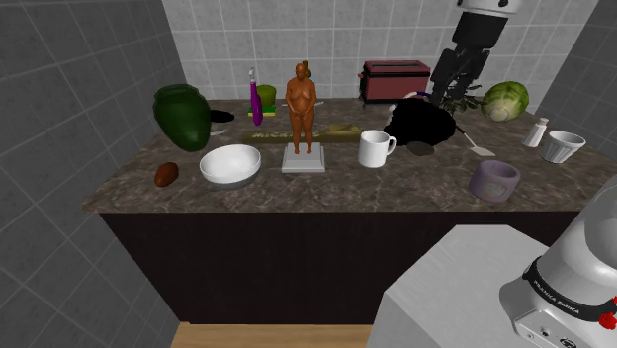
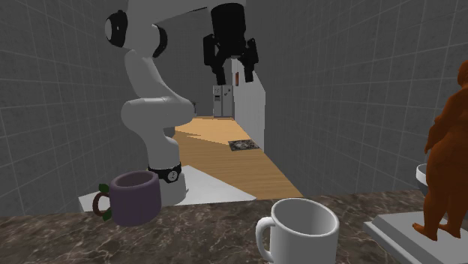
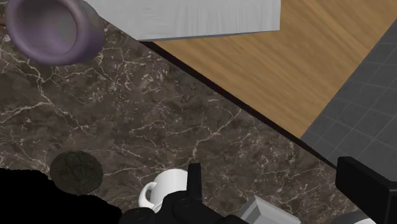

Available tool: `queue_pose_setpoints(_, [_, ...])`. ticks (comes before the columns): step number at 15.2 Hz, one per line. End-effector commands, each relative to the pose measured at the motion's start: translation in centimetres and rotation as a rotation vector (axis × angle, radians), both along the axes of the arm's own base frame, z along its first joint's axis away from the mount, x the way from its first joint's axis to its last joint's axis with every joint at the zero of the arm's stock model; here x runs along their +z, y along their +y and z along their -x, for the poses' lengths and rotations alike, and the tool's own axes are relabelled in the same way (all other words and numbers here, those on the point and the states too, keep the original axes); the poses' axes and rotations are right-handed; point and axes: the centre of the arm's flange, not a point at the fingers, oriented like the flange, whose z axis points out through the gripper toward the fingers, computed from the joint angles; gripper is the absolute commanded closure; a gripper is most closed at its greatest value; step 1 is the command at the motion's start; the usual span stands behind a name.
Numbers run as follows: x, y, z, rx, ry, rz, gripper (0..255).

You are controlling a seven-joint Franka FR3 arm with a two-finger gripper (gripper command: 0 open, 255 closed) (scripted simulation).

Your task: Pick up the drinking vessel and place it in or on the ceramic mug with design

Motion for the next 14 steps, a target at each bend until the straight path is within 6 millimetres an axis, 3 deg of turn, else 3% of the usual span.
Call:
queue_pose_setpoints(1, [0.0, 0.0, 0.0, 0.000, 0.000, 0.000, 0])
queue_pose_setpoints(14, [-11.2, -0.7, -13.3, 0.009, 0.028, 0.062, 0])
